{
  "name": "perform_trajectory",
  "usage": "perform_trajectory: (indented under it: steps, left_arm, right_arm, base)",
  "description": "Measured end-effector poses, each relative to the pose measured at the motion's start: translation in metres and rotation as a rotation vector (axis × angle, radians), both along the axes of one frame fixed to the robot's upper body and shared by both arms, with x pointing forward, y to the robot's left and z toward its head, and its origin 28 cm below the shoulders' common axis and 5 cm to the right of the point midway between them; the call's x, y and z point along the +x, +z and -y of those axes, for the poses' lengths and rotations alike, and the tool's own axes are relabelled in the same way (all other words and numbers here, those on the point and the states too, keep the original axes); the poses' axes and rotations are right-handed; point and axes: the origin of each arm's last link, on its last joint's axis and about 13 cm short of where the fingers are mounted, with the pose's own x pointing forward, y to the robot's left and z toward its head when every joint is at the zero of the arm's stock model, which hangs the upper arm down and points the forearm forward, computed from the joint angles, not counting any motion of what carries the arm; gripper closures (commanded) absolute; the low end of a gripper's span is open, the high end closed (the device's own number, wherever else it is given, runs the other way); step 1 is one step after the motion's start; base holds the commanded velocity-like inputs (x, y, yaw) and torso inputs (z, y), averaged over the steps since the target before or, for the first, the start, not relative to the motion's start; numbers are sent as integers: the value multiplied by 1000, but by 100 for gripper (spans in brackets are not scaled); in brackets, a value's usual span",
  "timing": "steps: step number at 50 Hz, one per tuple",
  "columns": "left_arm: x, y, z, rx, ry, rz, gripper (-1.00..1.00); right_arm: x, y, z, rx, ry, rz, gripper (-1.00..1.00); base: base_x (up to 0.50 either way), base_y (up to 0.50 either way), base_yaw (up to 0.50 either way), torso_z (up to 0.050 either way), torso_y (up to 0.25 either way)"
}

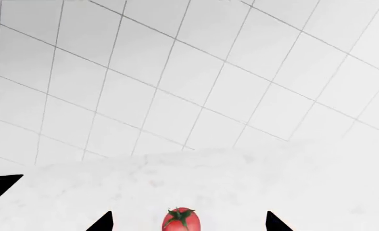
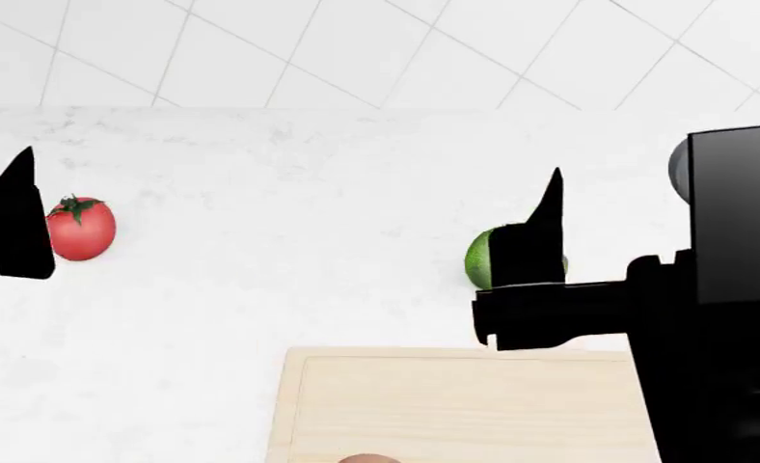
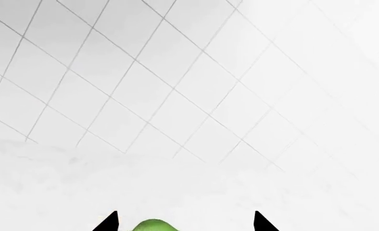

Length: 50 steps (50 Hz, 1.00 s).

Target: Place the avocado, onion, tomato and bell pepper on the cutting board.

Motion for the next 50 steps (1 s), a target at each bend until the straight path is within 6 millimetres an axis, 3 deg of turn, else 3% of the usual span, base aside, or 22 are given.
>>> perform_trajectory:
  steps: [12, 26, 37, 50]
  left_arm:
    - [56, -24, -6, -25, 43, -112, -100]
    - [107, -49, -4, -23, 69, -211, -100]
    - [138, -65, -3, -11, 92, -269, -100]
    - [161, -88, -5, -13, 135, -342, -100]
  right_arm:
    - [6, -3, -2, 6, 14, 0, -100]
    - [-9, -7, -4, 21, 27, 9, -100]
    - [-26, -7, -6, 32, 47, 23, -100]
    - [-39, -8, -5, 46, 55, 26, -100]
  base:
    - [0, 0, 0, 0, 0]
    - [0, 0, 0, 0, 0]
    - [0, 0, 0, 0, 0]
    - [0, 0, 0, 0, 0]
